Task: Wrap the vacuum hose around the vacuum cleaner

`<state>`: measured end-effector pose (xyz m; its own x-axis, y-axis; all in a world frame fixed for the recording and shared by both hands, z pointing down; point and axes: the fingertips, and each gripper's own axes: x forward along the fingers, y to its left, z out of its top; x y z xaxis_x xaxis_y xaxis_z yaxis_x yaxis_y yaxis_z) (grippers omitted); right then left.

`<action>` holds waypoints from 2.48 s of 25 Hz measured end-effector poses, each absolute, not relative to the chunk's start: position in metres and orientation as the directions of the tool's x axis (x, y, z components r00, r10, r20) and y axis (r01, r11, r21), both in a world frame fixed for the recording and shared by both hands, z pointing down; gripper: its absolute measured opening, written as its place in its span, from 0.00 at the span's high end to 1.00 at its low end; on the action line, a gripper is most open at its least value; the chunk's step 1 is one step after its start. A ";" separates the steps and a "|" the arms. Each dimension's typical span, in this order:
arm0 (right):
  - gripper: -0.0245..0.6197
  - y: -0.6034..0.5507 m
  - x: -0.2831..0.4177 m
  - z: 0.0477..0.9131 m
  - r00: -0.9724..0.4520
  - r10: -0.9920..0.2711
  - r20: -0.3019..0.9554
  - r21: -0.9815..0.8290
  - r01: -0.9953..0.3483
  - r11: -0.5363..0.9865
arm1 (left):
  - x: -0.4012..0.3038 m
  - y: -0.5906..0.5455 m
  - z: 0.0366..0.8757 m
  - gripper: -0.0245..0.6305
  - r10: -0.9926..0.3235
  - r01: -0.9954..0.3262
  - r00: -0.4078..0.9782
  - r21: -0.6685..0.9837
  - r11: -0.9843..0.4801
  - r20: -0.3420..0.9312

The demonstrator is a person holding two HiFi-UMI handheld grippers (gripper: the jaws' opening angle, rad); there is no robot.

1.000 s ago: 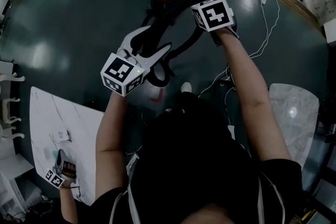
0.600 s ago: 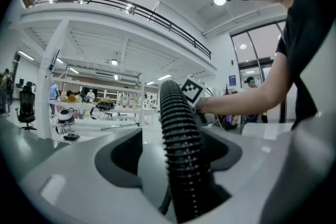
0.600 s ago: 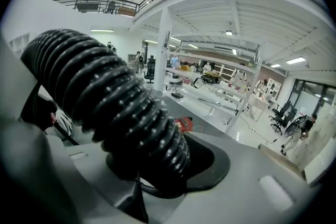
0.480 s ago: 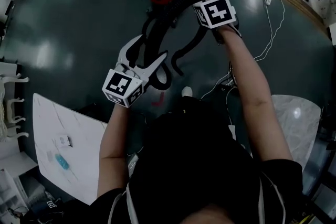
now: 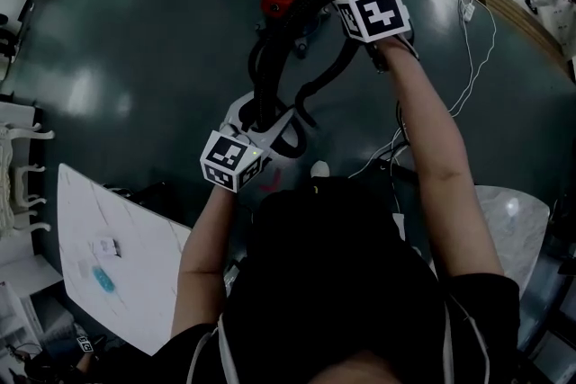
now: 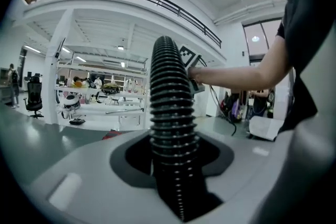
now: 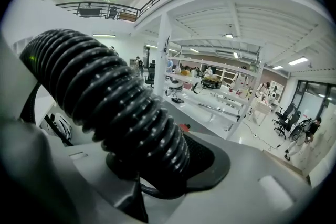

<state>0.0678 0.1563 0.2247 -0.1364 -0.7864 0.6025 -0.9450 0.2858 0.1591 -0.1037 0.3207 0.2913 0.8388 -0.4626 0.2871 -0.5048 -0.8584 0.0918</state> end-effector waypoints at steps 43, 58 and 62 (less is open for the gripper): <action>0.74 0.033 0.098 0.281 -0.154 -0.693 0.705 -0.085 -0.987 0.133 | -0.109 0.004 0.209 0.80 -0.675 -0.679 0.708 -0.065 -0.732 0.206; 0.73 -0.003 0.062 0.306 -0.183 -0.623 0.760 -0.091 -0.980 0.176 | -0.144 -0.047 0.234 0.80 -0.681 -0.694 0.693 -0.038 -0.719 0.239; 0.73 -0.008 0.050 0.315 -0.217 -0.595 0.774 -0.124 -0.973 0.193 | -0.152 -0.050 0.242 0.80 -0.684 -0.704 0.684 -0.018 -0.710 0.253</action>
